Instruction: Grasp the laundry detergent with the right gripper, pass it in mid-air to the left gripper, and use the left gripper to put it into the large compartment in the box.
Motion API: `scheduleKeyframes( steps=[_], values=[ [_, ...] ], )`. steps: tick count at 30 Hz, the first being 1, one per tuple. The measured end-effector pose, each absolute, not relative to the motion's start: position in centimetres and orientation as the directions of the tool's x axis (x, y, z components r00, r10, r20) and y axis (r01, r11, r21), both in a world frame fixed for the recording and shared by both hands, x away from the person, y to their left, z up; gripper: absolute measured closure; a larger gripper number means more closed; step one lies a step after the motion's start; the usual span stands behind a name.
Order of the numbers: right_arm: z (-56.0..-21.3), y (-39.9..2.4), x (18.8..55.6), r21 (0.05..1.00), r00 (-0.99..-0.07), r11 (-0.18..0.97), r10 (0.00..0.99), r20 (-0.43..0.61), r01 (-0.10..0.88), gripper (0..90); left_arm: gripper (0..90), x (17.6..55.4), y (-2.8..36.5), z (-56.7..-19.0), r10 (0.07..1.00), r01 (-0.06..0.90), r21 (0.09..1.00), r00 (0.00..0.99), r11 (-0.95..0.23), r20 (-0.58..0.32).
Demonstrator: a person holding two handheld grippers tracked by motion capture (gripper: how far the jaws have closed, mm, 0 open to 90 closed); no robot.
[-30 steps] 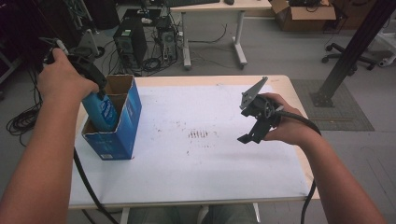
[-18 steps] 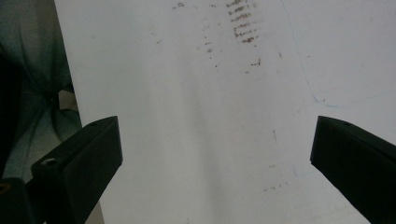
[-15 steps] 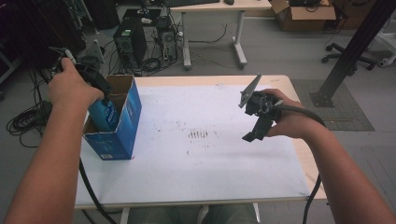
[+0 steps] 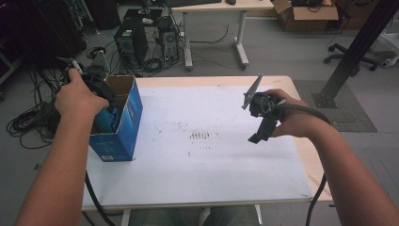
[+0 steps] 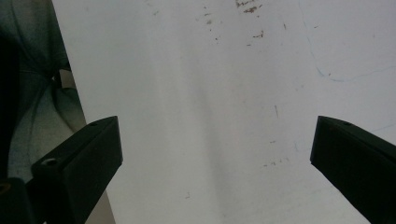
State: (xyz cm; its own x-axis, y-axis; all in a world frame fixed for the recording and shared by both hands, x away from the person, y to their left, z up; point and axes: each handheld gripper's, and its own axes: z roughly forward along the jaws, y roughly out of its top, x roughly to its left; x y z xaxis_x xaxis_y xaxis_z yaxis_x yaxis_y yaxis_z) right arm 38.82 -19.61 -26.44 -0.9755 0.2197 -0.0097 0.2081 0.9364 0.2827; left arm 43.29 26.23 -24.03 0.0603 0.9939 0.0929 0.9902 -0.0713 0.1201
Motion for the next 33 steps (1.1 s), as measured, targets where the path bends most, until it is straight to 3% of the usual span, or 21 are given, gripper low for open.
scheduleKeyframes(
  steps=[33],
  values=[
    [-26.5, -19.5, 38.8, 0.273, -0.977, 0.940, 0.214, -0.001, 0.205, 2.3, 37.9, 43.5, 25.9, -28.0, 0.993, 0.994, 0.072, 0.075, -0.082, 0.094]
  ],
)
